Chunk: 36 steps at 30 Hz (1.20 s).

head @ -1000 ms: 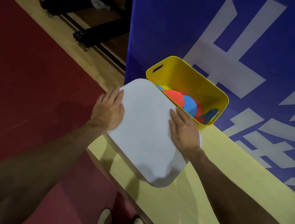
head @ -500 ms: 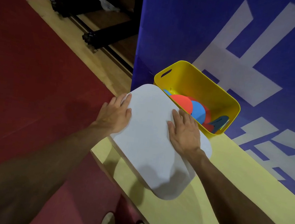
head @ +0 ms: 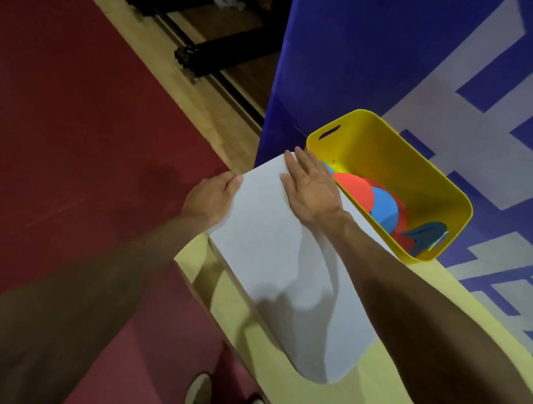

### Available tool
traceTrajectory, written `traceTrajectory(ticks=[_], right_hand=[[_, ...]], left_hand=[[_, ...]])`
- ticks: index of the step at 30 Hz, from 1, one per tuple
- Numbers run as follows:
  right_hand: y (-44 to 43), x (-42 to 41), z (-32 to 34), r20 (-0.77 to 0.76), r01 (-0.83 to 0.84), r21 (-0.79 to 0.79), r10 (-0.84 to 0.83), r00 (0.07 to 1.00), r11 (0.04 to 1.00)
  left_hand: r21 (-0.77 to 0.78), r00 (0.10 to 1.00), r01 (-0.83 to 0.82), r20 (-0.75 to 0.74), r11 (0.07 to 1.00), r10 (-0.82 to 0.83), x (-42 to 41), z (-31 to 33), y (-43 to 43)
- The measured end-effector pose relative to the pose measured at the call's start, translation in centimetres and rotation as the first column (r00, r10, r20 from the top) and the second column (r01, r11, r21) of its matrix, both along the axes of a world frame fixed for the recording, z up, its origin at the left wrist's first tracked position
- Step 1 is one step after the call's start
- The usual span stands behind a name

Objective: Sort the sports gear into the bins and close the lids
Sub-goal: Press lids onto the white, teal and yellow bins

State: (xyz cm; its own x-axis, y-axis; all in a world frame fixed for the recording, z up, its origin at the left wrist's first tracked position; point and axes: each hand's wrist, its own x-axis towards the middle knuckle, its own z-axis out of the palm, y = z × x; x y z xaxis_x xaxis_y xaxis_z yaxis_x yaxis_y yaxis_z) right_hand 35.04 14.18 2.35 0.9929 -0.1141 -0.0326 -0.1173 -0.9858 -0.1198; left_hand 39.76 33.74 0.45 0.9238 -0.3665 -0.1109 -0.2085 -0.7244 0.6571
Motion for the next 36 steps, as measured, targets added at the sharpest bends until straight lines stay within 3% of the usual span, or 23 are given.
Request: traceTrajectory(ticks=[3, 9, 14, 24, 27, 31, 36], right_hand=[[0.1, 0.3, -0.3, 0.020, 0.020, -0.009, -0.020, 1.000, 1.000], [0.7, 0.5, -0.5, 0.016, 0.052, -0.070, -0.051, 0.999, 0.996], [0.7, 0.3, -1.0, 0.034, 0.077, -0.088, -0.075, 0.997, 0.993], [1.2, -1.3, -0.9, 0.065, 0.026, -0.073, -0.021, 0.998, 0.997], [2.9, -5.5, -1.4, 0.099, 0.041, 0.005, -0.041, 0.994, 0.999], [4.6, -11.2, -1.0, 0.089, -0.023, 0.059, 0.018, 0.996, 0.998], [5.4, -17.3, 1.2, 0.006, -0.051, 0.164, 0.050, 0.999, 0.985]], left_hand=[[-0.156, 0.992, -0.081, -0.110, 0.984, 0.065, 0.4, -0.6, 0.3], [-0.069, 0.996, 0.026, -0.086, 0.997, -0.032, 1.1, -0.8, 0.4], [-0.239, 0.984, -0.014, -0.174, 0.971, -0.029, 0.7, -0.8, 0.5], [0.079, 0.981, -0.031, 0.192, 0.996, 0.015, -1.1, 0.0, 0.0], [0.085, 0.919, -0.055, 0.393, 0.995, 0.017, -1.7, 0.5, 0.0], [0.177, 0.773, -0.042, 0.629, 0.983, -0.080, -3.3, 0.8, 0.4], [0.195, 0.841, 0.019, 0.527, 0.981, -0.121, -8.9, 0.2, 0.1]])
